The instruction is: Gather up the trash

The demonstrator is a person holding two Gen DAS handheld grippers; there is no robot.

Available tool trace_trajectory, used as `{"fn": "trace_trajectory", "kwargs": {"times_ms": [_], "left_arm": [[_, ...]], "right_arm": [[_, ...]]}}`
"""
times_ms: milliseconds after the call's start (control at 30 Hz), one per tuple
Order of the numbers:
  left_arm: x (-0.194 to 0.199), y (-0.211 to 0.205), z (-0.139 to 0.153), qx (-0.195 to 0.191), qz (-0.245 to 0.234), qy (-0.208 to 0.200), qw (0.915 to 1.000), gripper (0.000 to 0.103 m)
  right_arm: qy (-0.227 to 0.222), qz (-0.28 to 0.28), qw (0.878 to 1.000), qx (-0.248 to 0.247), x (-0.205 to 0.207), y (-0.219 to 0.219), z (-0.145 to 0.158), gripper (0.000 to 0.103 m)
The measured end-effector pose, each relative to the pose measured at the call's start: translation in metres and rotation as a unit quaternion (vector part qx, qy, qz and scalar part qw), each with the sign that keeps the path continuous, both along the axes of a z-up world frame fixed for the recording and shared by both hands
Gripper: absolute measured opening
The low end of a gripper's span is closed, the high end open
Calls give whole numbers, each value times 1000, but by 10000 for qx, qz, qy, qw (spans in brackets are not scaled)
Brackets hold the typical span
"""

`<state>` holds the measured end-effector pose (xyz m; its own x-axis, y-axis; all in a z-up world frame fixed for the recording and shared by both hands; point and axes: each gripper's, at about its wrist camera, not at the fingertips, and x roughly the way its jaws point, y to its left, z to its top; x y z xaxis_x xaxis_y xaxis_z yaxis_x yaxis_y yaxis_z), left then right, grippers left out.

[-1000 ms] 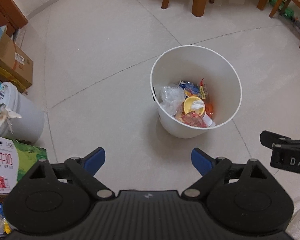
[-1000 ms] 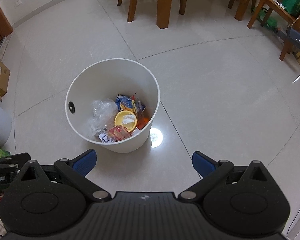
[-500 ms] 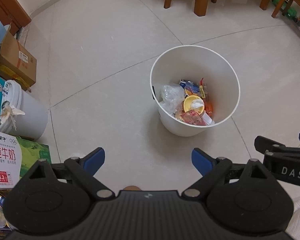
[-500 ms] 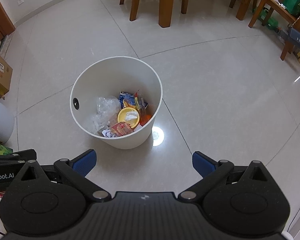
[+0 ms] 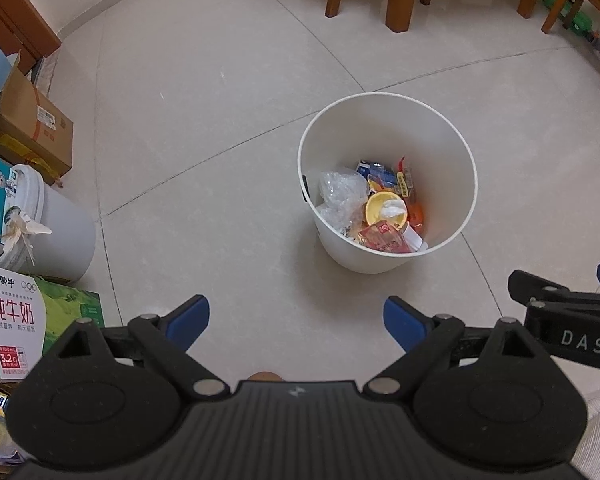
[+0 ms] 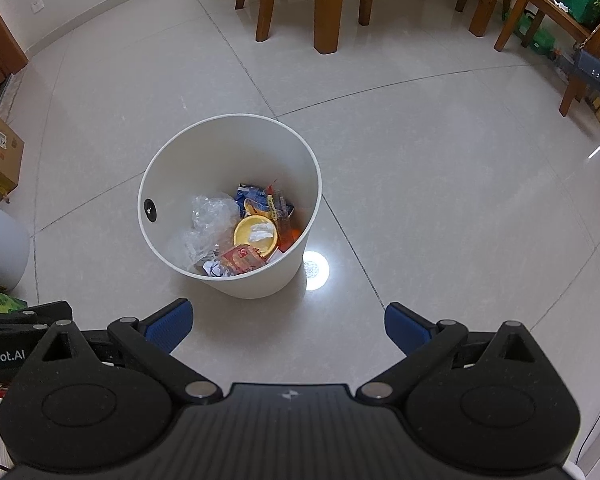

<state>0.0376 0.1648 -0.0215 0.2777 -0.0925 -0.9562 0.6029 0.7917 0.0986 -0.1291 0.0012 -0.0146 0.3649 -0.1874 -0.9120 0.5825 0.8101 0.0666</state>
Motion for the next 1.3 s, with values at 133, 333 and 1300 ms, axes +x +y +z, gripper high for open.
{"fn": "trace_trajectory", "kwargs": {"times_ms": [133, 333, 1300], "left_arm": [[0, -1, 1, 8, -13, -2, 10000, 94], [-1, -1, 3, 34, -20, -7, 10000, 94], [-4, -3, 8, 92, -9, -98, 9999, 94]], "right_arm": [[-21, -21, 10000, -8, 0, 1, 2, 103], [-24, -11, 10000, -38, -1, 2, 4, 103], [-35, -27, 10000, -44, -2, 0, 9, 103]]}}
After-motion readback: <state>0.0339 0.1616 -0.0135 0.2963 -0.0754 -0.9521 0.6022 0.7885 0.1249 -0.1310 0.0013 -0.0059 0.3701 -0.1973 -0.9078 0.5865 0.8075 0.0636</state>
